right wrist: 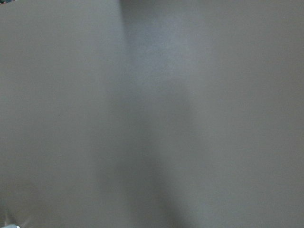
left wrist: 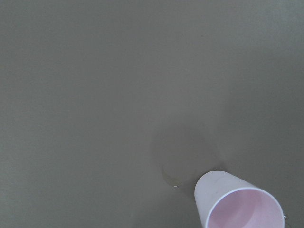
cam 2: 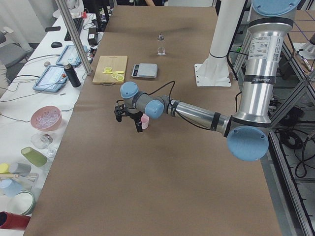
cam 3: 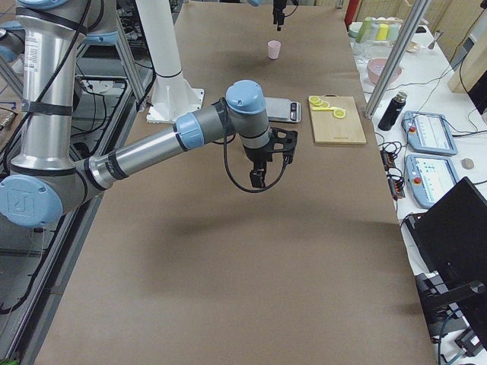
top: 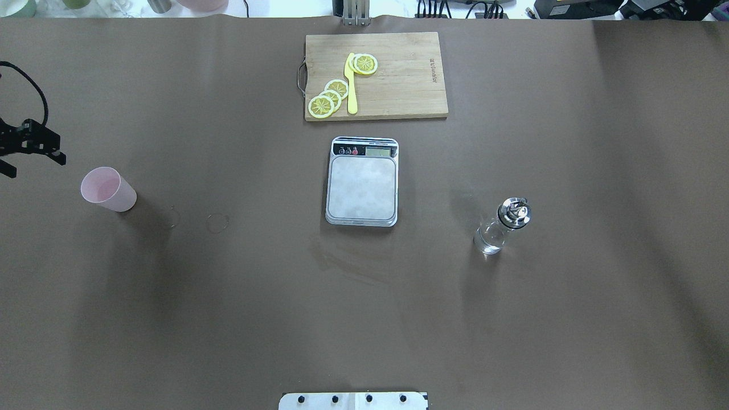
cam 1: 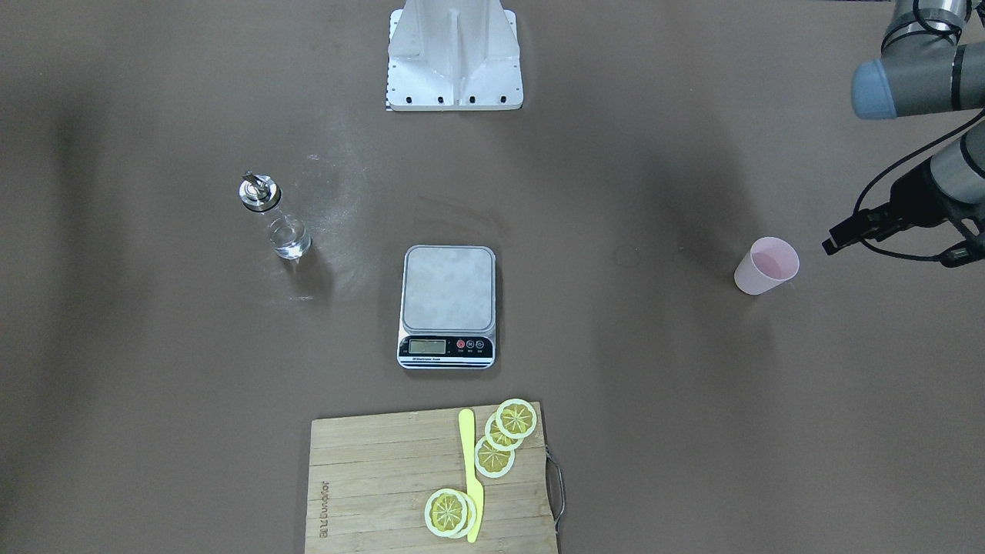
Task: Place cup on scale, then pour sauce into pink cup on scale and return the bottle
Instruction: 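Move the left gripper toward the pink plastic cup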
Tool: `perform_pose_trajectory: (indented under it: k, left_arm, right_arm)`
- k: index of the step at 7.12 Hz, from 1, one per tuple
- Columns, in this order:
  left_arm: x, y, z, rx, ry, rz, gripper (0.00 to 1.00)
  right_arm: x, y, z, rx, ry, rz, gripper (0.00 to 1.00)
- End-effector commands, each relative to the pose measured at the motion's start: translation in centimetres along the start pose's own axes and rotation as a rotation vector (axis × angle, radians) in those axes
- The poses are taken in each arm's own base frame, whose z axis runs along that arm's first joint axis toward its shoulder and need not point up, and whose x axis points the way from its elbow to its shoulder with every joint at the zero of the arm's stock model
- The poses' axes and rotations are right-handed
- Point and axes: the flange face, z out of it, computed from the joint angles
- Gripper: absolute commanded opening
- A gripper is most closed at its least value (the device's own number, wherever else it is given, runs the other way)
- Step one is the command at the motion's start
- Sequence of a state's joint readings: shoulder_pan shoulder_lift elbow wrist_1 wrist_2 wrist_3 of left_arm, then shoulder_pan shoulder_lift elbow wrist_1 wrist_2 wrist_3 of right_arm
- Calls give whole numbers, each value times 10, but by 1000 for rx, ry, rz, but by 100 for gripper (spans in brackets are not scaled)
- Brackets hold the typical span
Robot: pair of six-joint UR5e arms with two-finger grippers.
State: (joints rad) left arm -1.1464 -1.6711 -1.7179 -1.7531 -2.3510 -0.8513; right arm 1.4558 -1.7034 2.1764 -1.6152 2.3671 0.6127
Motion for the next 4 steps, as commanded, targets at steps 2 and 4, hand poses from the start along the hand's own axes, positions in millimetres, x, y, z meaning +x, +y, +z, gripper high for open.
perform_pose_trajectory:
  k: [2,4]
  left_arm:
    - [10,4,11,-4,-16,-16,97]
    - [21,6,20,13,-41,-17,97]
  right_arm:
    - [-101,52,-1,-10,-26,40,100]
    - [-149,94,6,5,-10,25,100]
